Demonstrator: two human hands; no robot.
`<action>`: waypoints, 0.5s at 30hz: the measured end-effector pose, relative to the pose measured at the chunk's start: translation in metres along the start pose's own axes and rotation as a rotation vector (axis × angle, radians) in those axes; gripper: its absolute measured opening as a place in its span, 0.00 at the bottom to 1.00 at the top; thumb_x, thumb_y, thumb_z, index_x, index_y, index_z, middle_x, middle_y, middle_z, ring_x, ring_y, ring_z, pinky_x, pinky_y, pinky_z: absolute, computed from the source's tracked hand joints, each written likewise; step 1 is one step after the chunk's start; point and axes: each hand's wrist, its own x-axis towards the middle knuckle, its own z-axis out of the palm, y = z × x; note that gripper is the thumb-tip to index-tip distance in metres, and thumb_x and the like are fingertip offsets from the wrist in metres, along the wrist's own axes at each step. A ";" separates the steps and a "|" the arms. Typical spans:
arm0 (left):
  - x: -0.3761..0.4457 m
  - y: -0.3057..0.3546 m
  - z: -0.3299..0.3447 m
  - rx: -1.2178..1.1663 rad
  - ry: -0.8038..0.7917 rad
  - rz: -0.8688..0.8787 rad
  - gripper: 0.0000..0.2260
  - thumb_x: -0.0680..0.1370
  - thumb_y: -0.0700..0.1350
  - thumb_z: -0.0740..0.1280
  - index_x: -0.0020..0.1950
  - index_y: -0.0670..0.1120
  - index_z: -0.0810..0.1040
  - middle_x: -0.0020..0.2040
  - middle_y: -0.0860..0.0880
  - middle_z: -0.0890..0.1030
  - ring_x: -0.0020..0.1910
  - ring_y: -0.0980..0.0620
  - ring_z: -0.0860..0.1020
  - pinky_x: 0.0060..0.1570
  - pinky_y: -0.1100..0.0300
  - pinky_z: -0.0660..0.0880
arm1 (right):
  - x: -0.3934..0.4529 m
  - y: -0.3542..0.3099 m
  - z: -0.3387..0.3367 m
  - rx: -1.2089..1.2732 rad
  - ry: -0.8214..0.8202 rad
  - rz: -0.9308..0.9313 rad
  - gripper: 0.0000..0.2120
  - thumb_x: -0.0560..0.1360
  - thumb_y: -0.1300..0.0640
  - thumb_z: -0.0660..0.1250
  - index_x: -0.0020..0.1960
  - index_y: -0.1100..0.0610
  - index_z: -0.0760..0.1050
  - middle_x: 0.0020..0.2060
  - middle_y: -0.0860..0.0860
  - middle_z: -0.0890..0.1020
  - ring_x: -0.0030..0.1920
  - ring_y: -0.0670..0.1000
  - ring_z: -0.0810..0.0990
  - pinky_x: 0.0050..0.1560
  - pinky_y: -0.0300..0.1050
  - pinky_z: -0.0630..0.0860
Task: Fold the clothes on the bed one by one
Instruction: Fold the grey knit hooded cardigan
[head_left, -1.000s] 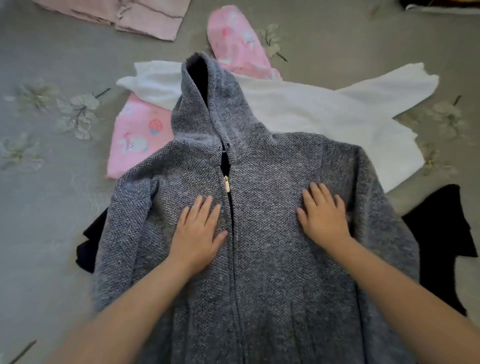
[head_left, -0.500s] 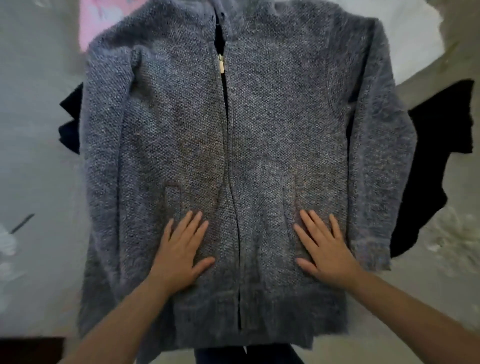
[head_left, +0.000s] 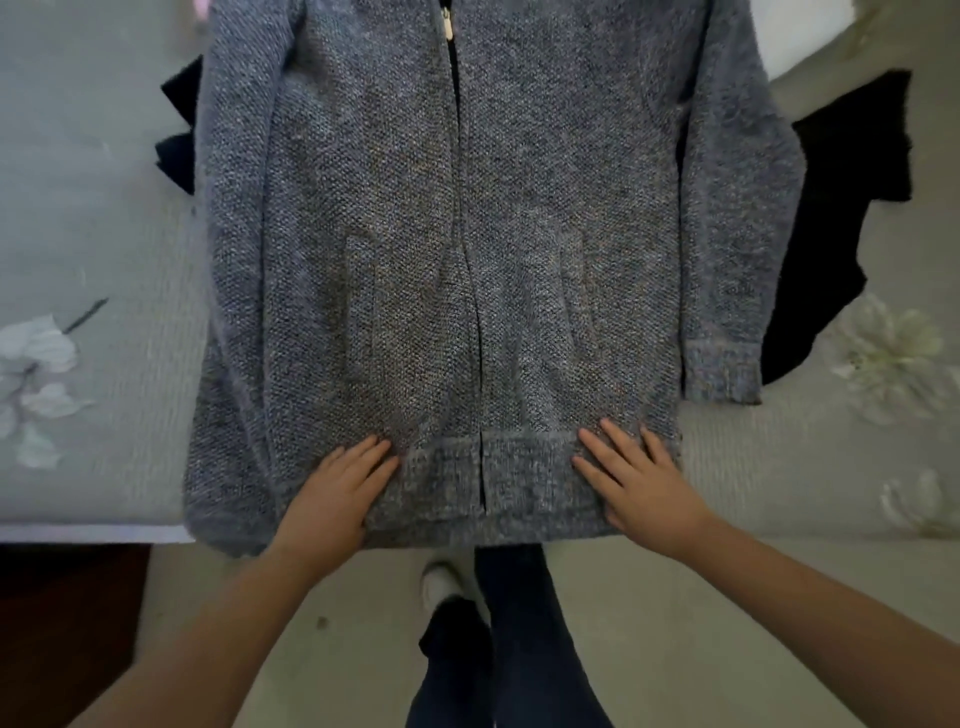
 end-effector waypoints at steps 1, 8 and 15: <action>-0.003 -0.004 0.000 -0.031 -0.042 0.001 0.32 0.76 0.37 0.59 0.75 0.44 0.46 0.76 0.45 0.42 0.75 0.47 0.42 0.69 0.60 0.33 | 0.001 0.001 -0.001 -0.006 0.042 0.011 0.33 0.42 0.55 0.83 0.47 0.58 0.83 0.49 0.56 0.84 0.49 0.57 0.83 0.39 0.57 0.79; -0.039 -0.005 0.007 0.101 0.067 0.097 0.28 0.70 0.28 0.59 0.71 0.34 0.58 0.71 0.33 0.52 0.70 0.33 0.59 0.70 0.50 0.50 | -0.045 0.025 -0.024 0.063 0.132 -0.002 0.34 0.35 0.69 0.80 0.42 0.64 0.83 0.44 0.57 0.85 0.45 0.57 0.84 0.36 0.50 0.79; -0.042 0.002 0.028 0.224 -0.134 -0.077 0.26 0.79 0.36 0.45 0.74 0.45 0.35 0.74 0.46 0.35 0.74 0.47 0.36 0.71 0.55 0.35 | -0.069 0.006 0.017 0.041 0.206 0.162 0.26 0.61 0.62 0.73 0.59 0.59 0.76 0.55 0.59 0.80 0.74 0.53 0.49 0.68 0.54 0.53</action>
